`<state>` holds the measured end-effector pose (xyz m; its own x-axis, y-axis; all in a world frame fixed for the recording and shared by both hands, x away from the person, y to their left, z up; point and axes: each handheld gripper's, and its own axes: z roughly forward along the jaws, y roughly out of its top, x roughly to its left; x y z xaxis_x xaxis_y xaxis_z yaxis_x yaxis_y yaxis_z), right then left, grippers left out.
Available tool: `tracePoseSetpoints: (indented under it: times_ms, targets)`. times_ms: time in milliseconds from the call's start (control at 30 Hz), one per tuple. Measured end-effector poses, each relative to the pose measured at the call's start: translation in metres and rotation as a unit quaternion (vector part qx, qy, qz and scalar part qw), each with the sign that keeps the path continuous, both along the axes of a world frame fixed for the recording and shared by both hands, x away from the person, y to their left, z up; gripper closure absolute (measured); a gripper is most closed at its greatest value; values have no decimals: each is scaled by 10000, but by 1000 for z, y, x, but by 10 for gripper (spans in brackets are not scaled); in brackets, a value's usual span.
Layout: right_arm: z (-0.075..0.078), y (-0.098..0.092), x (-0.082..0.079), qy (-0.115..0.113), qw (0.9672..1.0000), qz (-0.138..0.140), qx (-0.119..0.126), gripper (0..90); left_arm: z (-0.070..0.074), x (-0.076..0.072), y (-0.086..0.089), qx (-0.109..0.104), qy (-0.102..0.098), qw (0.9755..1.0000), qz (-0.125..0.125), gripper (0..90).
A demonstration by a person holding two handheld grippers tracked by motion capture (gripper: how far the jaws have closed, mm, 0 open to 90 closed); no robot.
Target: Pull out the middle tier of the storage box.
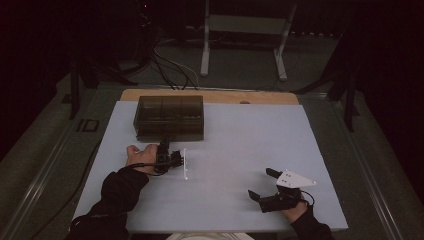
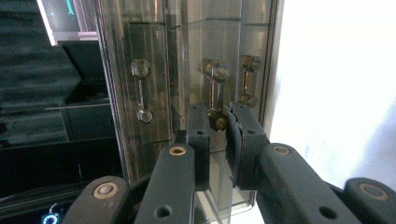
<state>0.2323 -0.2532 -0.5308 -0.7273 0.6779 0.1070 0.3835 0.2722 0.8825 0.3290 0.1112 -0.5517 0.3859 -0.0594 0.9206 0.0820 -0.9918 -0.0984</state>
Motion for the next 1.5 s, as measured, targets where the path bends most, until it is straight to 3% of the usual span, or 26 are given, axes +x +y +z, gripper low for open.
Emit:
tracePoseSetpoints:
  times_ms: [367, 500, 600, 700, 833, 933, 1167, 1233, 1267, 1300, 1400, 1467, 1500]
  targets:
    - [0, 0, 0, 5, 10000, 6, 0, 0, 1, 1, 2, -123, 49, 9999, -52, 816]
    - [0, 0, 0, 7, 10000, 2, 4, 0, 4, 2, 3, -248, 161, 9996, 3, 809]
    - [0, 0, 0, 12, 10000, 3, -1, 0, 7, 2, 4, -213, 241, 9995, -28, 809]
    - [0, 0, 0, 15, 10000, 6, -2, 0, 11, 1, 6, -352, 317, 9988, -79, 780]
    - [-1, 0, 1, 26, 10000, 13, -15, 0, 22, 0, 8, -693, 530, 9961, -122, 771]
    - [-1, 1, 0, 28, 10000, 21, -22, 0, 32, -1, 11, -1046, 723, 9918, -158, 771]
    - [-1, 1, 1, 34, 10000, 18, -27, 0, 52, 1, 22, -1728, 1314, 9756, -328, 770]
    - [-1, 1, 1, 34, 10000, 14, -26, 0, 56, 1, 25, -1842, 1480, 9709, -401, 748]
    - [-1, 1, 1, 34, 10000, 14, -26, 0, 56, 1, 25, -1842, 1480, 9709, -401, 747]
    - [-1, 1, 1, 38, 10000, 17, -28, 0, 59, 2, 28, -1902, 1596, 9679, -402, 747]
    - [-1, 1, 1, 45, 10000, 25, -30, 0, 62, 2, 31, -1918, 1663, 9663, -417, 746]
    - [-1, 1, 1, 49, 10000, 27, -43, 0, 65, 2, 35, -2053, 1785, 9611, -472, 738]
    - [-1, 1, 1, 48, 10000, 27, -50, 0, 66, 2, 35, -2031, 1824, 9609, -458, 737]
